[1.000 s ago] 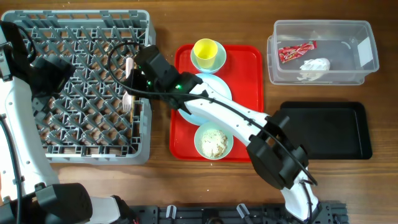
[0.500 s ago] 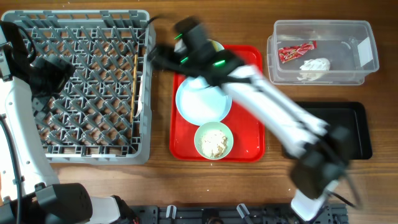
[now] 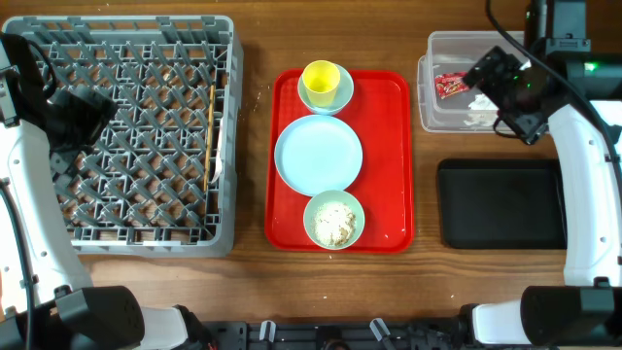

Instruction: Sort waste into correct bins and load items into the dishwasher rack

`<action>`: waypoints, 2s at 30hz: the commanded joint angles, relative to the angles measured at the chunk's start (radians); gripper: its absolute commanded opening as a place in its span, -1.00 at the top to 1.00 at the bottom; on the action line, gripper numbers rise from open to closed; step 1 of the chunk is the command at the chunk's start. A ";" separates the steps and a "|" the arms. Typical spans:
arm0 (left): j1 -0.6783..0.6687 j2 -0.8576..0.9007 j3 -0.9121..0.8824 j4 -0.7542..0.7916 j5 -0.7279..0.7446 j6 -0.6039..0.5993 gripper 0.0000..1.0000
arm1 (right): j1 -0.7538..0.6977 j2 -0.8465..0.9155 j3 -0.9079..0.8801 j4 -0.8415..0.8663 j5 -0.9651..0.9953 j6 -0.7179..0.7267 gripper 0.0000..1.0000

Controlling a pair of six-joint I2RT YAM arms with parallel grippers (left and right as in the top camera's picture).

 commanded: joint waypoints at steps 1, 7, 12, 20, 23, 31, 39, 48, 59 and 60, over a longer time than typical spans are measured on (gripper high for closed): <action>0.003 -0.007 0.005 -0.001 0.004 -0.009 -1.00 | 0.004 0.012 -0.008 0.016 0.078 -0.013 -0.99; 0.003 -0.007 0.005 0.070 0.057 -0.014 -1.00 | 0.005 0.012 -0.008 0.043 0.078 -0.013 -0.99; 0.002 -0.007 0.005 -0.008 0.622 -0.013 -1.00 | 0.005 0.012 -0.008 0.043 0.078 -0.013 -1.00; -0.350 -0.003 0.005 -0.085 0.733 0.283 -1.00 | 0.005 0.012 -0.008 0.043 0.078 -0.013 -0.99; -0.642 0.017 0.005 0.005 0.461 0.137 -1.00 | 0.005 0.012 -0.008 0.043 0.078 -0.013 -0.99; -1.159 0.210 0.005 0.273 -0.224 -0.227 -1.00 | 0.005 0.012 -0.008 0.043 0.078 -0.013 -0.99; -1.209 0.360 0.005 0.329 -0.276 -0.226 -0.86 | 0.005 0.012 -0.008 0.043 0.078 -0.012 -0.99; -1.213 0.217 0.005 0.072 0.019 -0.177 -0.64 | 0.005 0.012 -0.008 0.043 0.078 -0.013 -0.99; -1.253 0.171 0.003 -0.036 -0.052 -0.182 -0.72 | 0.005 0.012 -0.008 0.043 0.078 -0.012 -0.99; -1.173 0.145 0.003 -0.063 -0.049 -0.182 -0.72 | 0.005 0.012 -0.008 0.043 0.078 -0.012 -0.99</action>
